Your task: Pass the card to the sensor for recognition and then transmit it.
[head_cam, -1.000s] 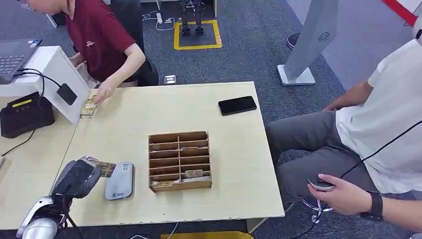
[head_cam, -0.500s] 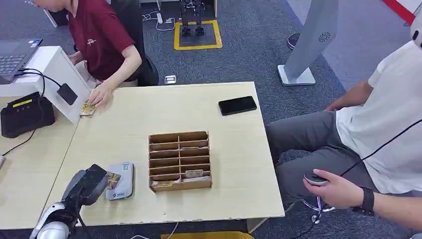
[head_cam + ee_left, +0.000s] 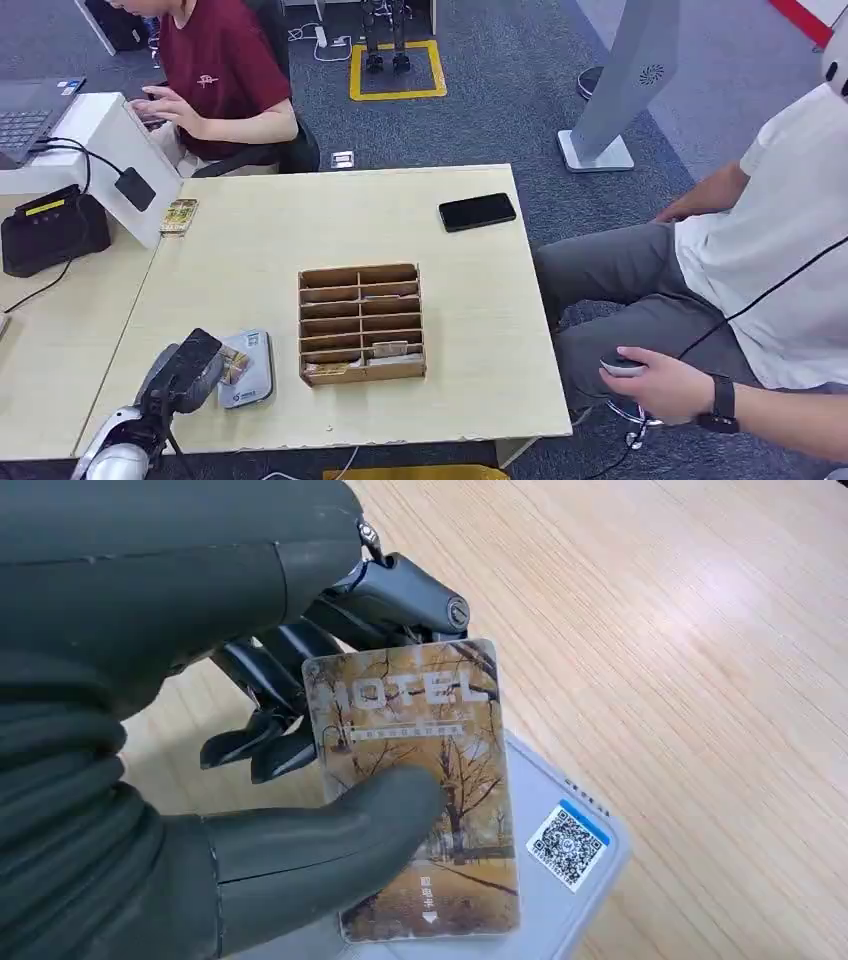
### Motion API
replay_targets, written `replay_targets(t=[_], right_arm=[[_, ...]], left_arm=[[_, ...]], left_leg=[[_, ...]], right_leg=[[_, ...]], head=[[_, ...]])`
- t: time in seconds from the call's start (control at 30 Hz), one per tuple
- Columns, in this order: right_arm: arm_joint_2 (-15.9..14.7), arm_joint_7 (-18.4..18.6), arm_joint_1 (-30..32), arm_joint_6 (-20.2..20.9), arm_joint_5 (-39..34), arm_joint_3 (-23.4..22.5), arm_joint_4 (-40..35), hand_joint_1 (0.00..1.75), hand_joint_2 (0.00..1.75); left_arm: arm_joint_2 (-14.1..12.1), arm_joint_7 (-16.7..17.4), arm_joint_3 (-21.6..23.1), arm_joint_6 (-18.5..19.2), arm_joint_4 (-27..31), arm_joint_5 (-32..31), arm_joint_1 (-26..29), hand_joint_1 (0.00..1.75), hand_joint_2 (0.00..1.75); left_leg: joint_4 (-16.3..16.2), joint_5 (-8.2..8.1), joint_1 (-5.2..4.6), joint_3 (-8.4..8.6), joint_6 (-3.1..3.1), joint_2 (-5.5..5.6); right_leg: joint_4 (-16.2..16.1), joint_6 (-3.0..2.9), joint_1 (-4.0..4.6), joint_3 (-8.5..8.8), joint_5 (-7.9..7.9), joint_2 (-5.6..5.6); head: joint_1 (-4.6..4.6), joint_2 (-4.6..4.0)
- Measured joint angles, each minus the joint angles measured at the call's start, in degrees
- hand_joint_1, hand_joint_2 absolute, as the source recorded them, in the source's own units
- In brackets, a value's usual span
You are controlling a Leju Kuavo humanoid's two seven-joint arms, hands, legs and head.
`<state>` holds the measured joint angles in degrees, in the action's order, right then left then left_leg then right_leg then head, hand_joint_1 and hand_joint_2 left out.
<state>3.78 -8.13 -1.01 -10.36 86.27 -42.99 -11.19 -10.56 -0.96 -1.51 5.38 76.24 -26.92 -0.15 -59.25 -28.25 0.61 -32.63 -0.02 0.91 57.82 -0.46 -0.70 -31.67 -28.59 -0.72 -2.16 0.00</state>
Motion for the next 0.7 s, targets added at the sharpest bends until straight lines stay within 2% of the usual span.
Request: replay_targets(t=[0.27, 0.53, 0.7], right_arm=[[0.0, -0.1, 0.0, 0.0, 0.0, 0.3, 0.0, 0.00, 1.75], [0.1, -0.1, 0.0, 0.0, 0.0, 0.4, 0.0, 0.00, 1.75], [0.1, 0.0, 0.0, 0.0, 0.0, 0.9, 0.0, 0.00, 1.75]], left_arm=[[1.0, 2.3, 1.2, -5.4, -1.8, -11.5, -1.0, 1.75, 1.75], [1.9, 2.3, 1.4, -6.0, -3.2, -13.0, -1.6, 1.75, 1.75], [2.4, 3.0, 1.7, -7.2, -3.9, -17.1, -1.9, 1.75, 1.75]], left_leg=[[0.0, 0.00, 0.00, 0.02, 0.00, 0.00], [0.0, 0.00, 0.00, 0.06, 0.00, 0.01], [0.0, 0.00, 0.00, 0.09, 0.00, 0.01]], right_leg=[[0.0, 0.00, 0.00, 0.02, 0.00, 0.01], [0.0, 0.00, 0.00, 0.06, 0.00, 0.02], [0.0, 0.00, 0.00, 0.10, 0.00, 0.02]], head=[[0.00, 0.00], [0.00, 0.00], [0.00, 0.00]])
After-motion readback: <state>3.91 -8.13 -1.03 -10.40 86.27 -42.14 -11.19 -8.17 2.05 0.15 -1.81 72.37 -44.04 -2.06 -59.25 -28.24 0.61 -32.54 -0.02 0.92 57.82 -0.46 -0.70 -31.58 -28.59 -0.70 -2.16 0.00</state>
